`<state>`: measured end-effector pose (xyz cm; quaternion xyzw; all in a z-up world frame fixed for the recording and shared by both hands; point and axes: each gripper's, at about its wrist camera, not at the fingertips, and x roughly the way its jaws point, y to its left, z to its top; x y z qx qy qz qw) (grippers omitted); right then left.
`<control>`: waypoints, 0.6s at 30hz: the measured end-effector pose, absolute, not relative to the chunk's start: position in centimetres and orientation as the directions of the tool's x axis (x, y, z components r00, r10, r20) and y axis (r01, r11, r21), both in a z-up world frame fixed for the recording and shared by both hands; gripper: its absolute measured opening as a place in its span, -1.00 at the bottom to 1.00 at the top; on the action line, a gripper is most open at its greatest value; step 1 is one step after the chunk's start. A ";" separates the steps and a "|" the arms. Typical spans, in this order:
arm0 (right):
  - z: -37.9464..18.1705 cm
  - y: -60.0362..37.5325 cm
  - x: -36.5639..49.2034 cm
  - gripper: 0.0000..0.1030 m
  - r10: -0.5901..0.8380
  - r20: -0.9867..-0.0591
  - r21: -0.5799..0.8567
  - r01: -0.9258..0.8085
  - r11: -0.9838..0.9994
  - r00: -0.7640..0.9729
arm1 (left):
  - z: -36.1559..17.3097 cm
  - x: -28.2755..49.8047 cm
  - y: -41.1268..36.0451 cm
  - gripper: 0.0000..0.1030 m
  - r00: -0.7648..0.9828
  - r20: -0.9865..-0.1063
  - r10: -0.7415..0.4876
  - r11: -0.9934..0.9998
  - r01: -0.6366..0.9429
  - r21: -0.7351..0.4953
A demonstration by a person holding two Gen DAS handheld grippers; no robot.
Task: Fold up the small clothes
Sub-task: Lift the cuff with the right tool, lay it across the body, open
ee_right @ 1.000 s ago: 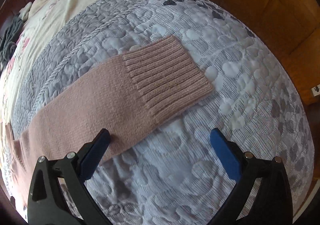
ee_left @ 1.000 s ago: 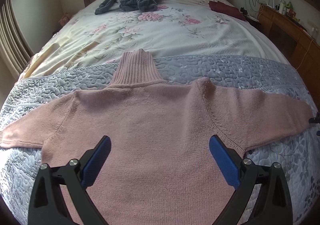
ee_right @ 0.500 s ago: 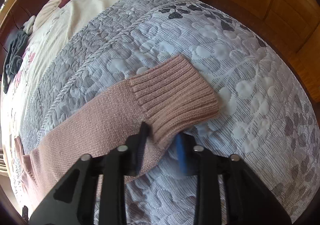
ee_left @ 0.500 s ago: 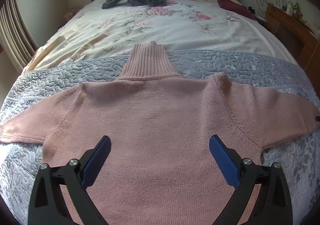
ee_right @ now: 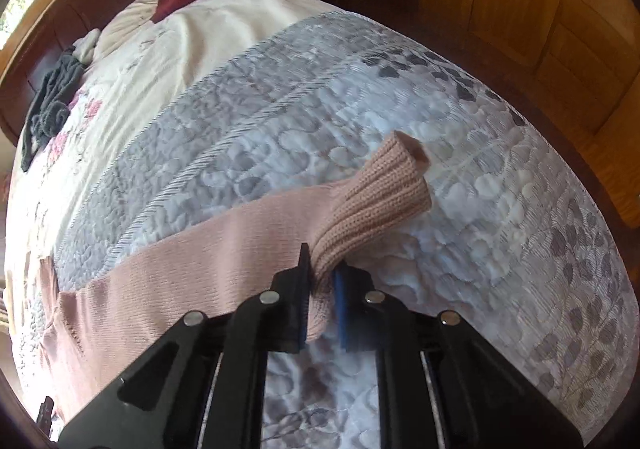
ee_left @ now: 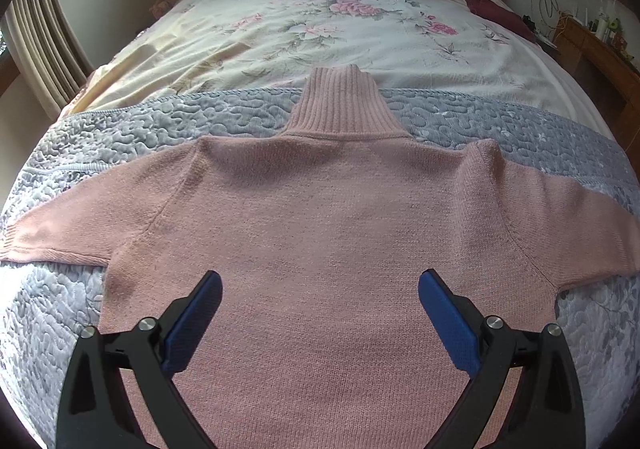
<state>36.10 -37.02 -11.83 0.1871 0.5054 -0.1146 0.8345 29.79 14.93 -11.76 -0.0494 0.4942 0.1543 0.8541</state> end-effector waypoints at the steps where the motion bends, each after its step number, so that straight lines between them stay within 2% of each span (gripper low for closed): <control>1: -11.2 -35.8 36.1 -0.82 0.018 -0.879 0.207 0.347 0.915 0.477 | -11.7 29.7 15.3 0.92 0.465 -0.860 0.212 0.947 -0.315 0.063; 9: -7.6 -23.7 37.2 -0.82 0.166 -0.842 0.235 0.071 0.969 0.514 | -11.6 29.3 17.3 0.92 0.475 -0.865 0.165 0.945 -0.328 0.000; 18: -8.9 -10.2 36.8 -0.83 0.314 -0.845 0.280 -0.142 0.949 0.433 | -11.6 29.1 18.5 0.92 0.480 -0.864 0.149 0.948 -0.319 -0.014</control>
